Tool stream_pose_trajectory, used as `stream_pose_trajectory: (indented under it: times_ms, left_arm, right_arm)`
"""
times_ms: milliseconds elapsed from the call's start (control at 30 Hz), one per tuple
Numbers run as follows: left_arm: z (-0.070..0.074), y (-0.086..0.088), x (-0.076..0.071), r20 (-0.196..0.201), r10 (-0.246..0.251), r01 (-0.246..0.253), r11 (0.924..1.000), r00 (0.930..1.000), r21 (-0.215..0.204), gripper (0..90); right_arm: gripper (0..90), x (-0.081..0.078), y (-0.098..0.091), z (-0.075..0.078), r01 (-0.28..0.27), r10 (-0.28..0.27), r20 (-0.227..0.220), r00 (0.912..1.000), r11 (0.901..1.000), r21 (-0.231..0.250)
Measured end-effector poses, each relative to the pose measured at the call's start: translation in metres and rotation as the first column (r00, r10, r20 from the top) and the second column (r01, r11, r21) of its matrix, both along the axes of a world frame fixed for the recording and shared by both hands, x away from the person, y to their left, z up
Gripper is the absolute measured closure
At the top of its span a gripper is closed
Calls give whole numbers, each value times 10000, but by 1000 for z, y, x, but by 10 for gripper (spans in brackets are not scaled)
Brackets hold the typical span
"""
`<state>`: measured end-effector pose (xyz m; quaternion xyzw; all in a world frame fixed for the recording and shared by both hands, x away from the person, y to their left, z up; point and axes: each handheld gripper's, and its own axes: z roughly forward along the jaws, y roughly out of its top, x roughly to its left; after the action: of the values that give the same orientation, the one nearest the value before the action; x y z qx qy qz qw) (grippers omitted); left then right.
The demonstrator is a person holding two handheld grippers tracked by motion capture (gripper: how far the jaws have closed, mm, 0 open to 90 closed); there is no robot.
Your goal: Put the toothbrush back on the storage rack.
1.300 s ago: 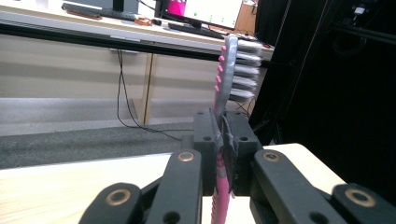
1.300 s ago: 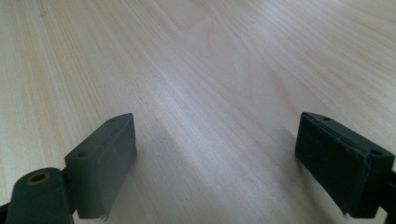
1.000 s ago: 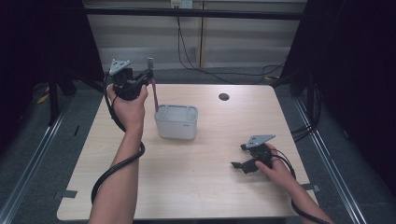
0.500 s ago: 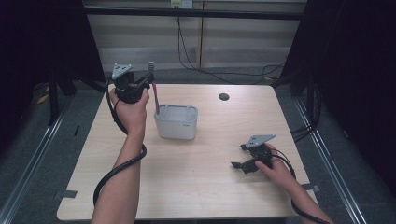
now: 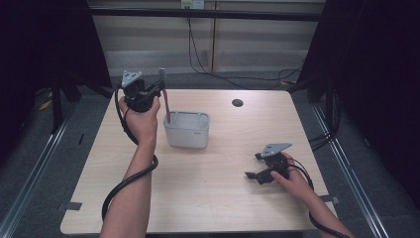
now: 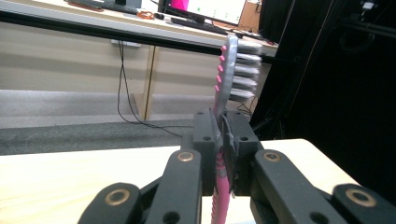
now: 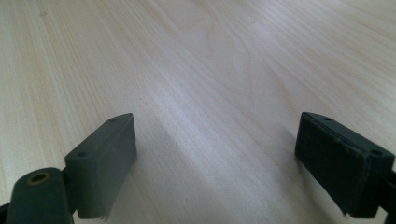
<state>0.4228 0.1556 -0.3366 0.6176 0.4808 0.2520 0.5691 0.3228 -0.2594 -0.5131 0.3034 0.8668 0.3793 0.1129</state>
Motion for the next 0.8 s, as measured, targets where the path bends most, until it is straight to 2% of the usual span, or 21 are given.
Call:
stream_pose_trajectory:
  times_ms: [800]
  left_arm:
    - [-16, -2, -2, -107, 120, -119, 9999, 9999, 93, 843]
  right_arm:
    - [123, 0, 0, 0, -8, 8, -16, 10000, 10000, -22]
